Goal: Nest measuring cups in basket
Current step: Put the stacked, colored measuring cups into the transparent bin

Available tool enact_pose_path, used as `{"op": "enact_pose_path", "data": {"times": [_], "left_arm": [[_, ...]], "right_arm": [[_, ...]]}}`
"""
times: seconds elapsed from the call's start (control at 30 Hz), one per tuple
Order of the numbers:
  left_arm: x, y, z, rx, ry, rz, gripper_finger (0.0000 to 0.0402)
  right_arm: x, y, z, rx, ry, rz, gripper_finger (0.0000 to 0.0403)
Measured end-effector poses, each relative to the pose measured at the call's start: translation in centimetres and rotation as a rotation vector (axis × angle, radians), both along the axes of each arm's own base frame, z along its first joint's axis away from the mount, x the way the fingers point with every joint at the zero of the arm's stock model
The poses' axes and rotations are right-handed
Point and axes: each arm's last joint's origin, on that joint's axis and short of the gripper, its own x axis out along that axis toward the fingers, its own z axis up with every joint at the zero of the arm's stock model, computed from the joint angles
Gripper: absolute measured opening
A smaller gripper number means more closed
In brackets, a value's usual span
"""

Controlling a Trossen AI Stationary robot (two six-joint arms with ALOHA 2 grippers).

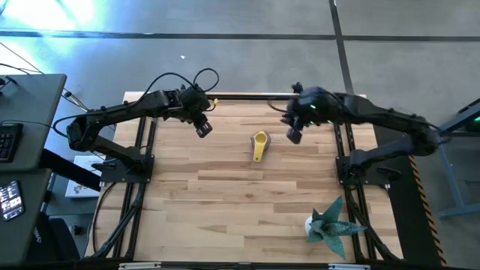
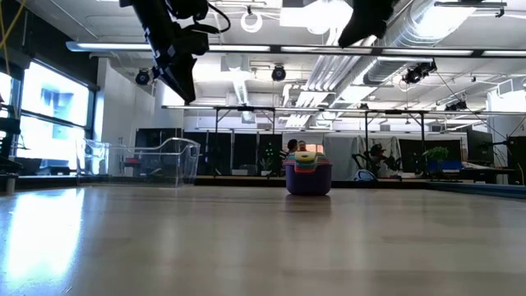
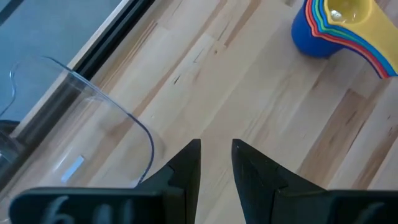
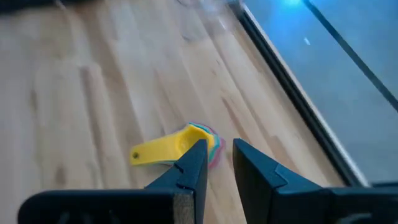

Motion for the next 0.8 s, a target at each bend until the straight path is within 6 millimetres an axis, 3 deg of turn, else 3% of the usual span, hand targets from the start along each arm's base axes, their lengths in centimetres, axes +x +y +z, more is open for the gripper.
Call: {"op": "enact_pose_path", "data": {"times": [0.17, 0.47, 0.8], "left_arm": [[0.0, 0.0, 0.0, -0.012, -0.010, 0.027, 0.0080], [0.0, 0.0, 0.0, -0.050, -0.039, 0.105, 0.0080], [0.0, 0.0, 0.0, -0.151, -0.121, 0.318, 0.0080]], "right_arm": [[-4.1, 1.0, -3.5, 0.033, -0.235, -0.063, 0.0069], [-9.1, 3.2, -9.8, 0.002, -0.561, -0.011, 0.0069], [-12.6, 4.0, -14.2, -0.114, -0.627, -0.098, 0.0069]]}}
